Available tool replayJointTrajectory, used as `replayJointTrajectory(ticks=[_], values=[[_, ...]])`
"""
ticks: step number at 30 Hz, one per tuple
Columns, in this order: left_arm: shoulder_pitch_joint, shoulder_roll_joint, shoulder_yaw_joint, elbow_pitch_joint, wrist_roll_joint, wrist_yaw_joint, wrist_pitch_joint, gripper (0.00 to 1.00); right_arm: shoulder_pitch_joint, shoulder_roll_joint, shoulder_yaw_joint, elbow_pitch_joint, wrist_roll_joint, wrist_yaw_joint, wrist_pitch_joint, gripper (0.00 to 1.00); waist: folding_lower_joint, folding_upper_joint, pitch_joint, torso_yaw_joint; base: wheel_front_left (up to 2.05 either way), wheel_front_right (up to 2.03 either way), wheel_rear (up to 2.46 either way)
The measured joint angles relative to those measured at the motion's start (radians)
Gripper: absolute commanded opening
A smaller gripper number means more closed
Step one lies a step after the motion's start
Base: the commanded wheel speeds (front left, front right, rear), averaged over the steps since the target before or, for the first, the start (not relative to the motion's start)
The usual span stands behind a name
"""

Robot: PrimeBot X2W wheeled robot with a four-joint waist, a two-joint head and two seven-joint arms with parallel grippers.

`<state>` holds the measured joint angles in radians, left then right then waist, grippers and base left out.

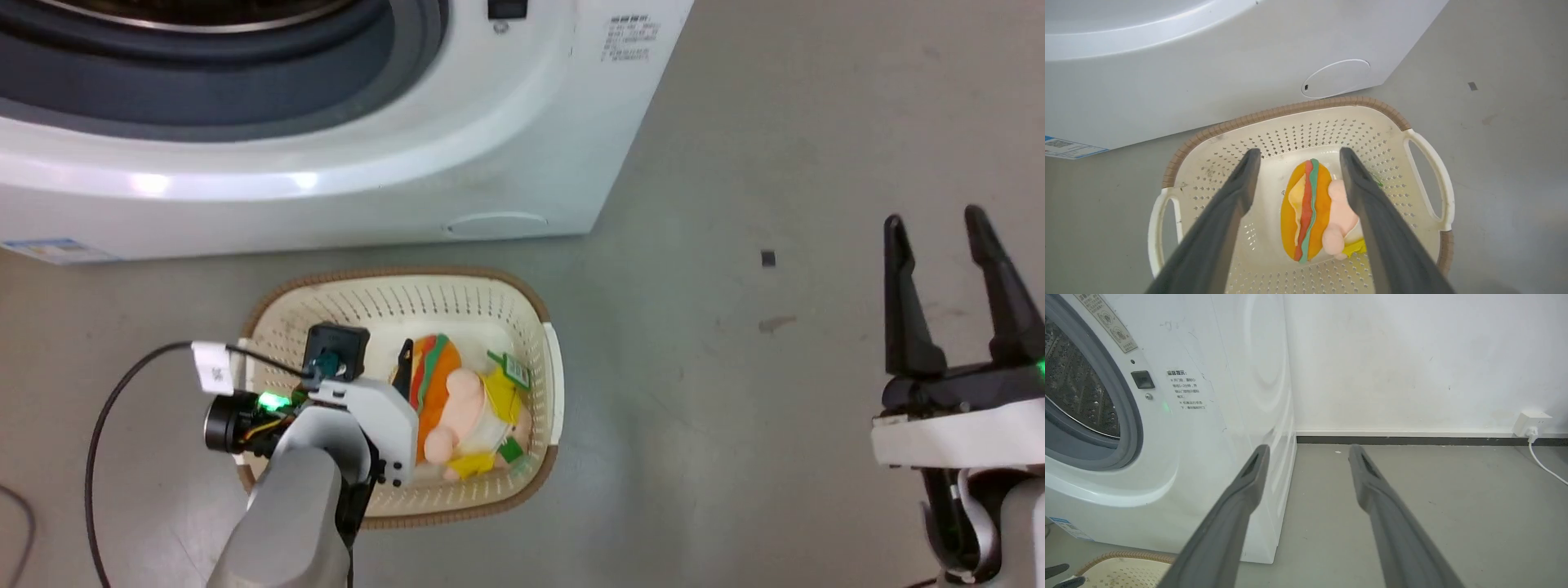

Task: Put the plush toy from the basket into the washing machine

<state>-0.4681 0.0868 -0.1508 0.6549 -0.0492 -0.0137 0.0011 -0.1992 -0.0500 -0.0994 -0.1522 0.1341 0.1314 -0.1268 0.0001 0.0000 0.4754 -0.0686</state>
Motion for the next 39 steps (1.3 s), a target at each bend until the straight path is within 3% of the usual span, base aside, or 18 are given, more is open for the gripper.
replayJointTrajectory(ticks=[19,39], values=[[-0.191,0.032,-0.063,0.193,-0.027,-0.029,0.095,1.00,-0.070,0.000,-0.027,-0.076,0.031,0.000,-0.041,1.00,0.0000,0.0000,0.245,-0.026,0.00,0.00,0.00],[-0.378,0.060,-0.132,0.395,-0.068,-0.031,0.104,1.00,-0.138,0.000,-0.043,-0.143,0.072,0.000,-0.079,1.00,0.0000,0.0000,0.443,-0.050,0.00,0.00,0.00]])
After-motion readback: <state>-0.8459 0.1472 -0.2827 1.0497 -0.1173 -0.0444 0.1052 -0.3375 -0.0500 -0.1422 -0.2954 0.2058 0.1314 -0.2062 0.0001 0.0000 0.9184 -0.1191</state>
